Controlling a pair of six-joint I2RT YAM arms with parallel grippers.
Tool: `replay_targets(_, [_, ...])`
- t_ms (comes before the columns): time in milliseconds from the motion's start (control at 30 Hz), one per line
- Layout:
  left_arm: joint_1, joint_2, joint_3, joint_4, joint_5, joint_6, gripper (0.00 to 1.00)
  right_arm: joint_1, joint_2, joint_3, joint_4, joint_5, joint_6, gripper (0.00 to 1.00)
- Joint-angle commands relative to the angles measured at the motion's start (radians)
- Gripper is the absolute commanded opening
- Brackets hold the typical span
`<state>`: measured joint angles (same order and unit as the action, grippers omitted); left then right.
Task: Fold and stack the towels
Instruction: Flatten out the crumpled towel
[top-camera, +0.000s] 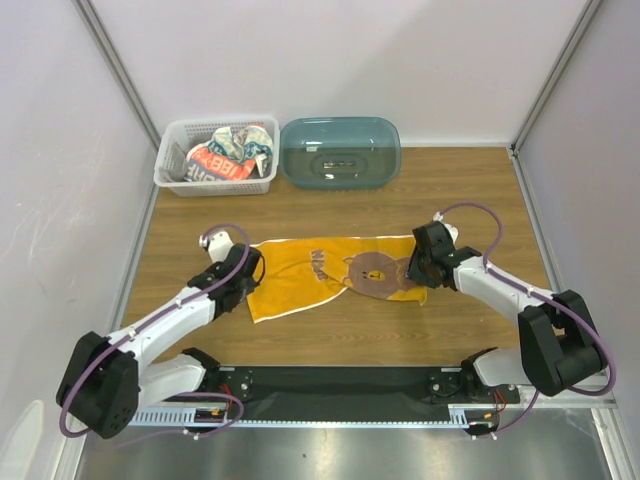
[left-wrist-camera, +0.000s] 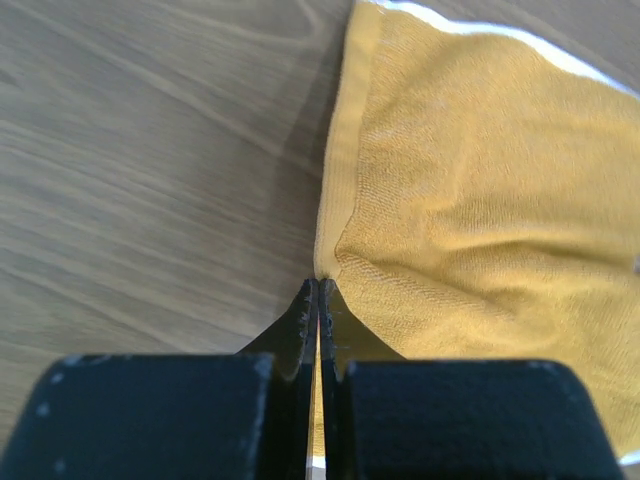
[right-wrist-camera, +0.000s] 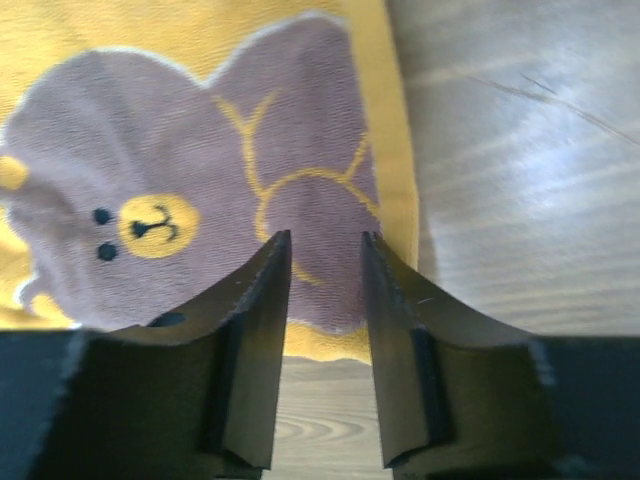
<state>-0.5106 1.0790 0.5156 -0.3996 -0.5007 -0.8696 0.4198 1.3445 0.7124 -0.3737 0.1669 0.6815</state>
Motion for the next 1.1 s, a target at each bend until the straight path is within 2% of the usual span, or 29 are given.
replay_targets(0, [0.032, 0.035, 0.08, -0.039, -0.076, 0.064, 0.0, -0.018, -0.022, 0.019, -0.068, 0.057, 0.004, 0.41])
replay_targets(33, [0.034, 0.05, 0.086, -0.03, -0.064, 0.072, 0.0, -0.026, -0.024, 0.021, -0.07, 0.046, 0.0, 0.44])
replay_targets(67, [0.035, 0.083, 0.099, -0.024, -0.056, 0.078, 0.01, -0.039, -0.027, 0.022, -0.073, 0.039, -0.006, 0.52])
replay_targets(167, [0.037, 0.133, 0.127, -0.007, -0.024, 0.106, 0.05, -0.058, -0.038, 0.038, -0.086, 0.022, -0.022, 0.64])
replay_targets(233, [0.037, 0.137, 0.141, -0.01, -0.013, 0.121, 0.11, -0.059, -0.05, 0.05, -0.105, 0.026, -0.026, 0.66])
replay_targets(267, [0.037, 0.134, 0.15, -0.013, 0.007, 0.13, 0.27, -0.061, -0.06, 0.052, -0.108, 0.028, -0.03, 0.67])
replay_targets(333, [0.034, 0.095, 0.159, -0.028, 0.02, 0.147, 0.53, -0.064, -0.065, 0.05, -0.113, 0.013, -0.031, 0.68])
replay_targets(367, [0.035, 0.078, 0.165, -0.037, 0.028, 0.146, 0.77, -0.065, -0.067, 0.045, -0.114, 0.003, -0.03, 0.68])
replay_targets(400, [0.035, 0.028, 0.169, -0.042, 0.043, 0.153, 0.8, -0.065, -0.068, 0.044, -0.114, -0.006, -0.022, 0.68])
replay_targets(567, [-0.009, -0.115, 0.158, -0.013, 0.148, 0.21, 0.83, -0.065, -0.082, -0.001, -0.107, -0.052, 0.003, 0.65])
replay_targets(633, [-0.064, -0.158, 0.126, 0.065, 0.253, 0.264, 0.83, -0.065, -0.091, -0.022, -0.108, -0.055, 0.018, 0.63])
replay_targets(700, [-0.14, -0.163, 0.107, 0.123, 0.293, 0.282, 0.83, -0.065, -0.105, -0.039, -0.106, -0.056, 0.027, 0.61])
replay_targets(800, [-0.259, -0.127, 0.083, 0.183, 0.294, 0.322, 0.78, -0.065, -0.128, -0.065, -0.085, -0.066, 0.044, 0.49])
replay_targets(867, [-0.333, -0.076, 0.07, 0.246, 0.284, 0.362, 0.76, -0.065, -0.151, -0.073, -0.067, -0.07, 0.046, 0.37])
replay_targets(933, [-0.371, -0.03, 0.073, 0.297, 0.269, 0.392, 0.73, -0.065, -0.162, -0.065, -0.062, -0.073, 0.047, 0.24])
replay_targets(1067, [-0.437, 0.134, 0.116, 0.347, 0.251, 0.452, 0.65, -0.067, -0.173, -0.039, -0.06, -0.076, 0.038, 0.07])
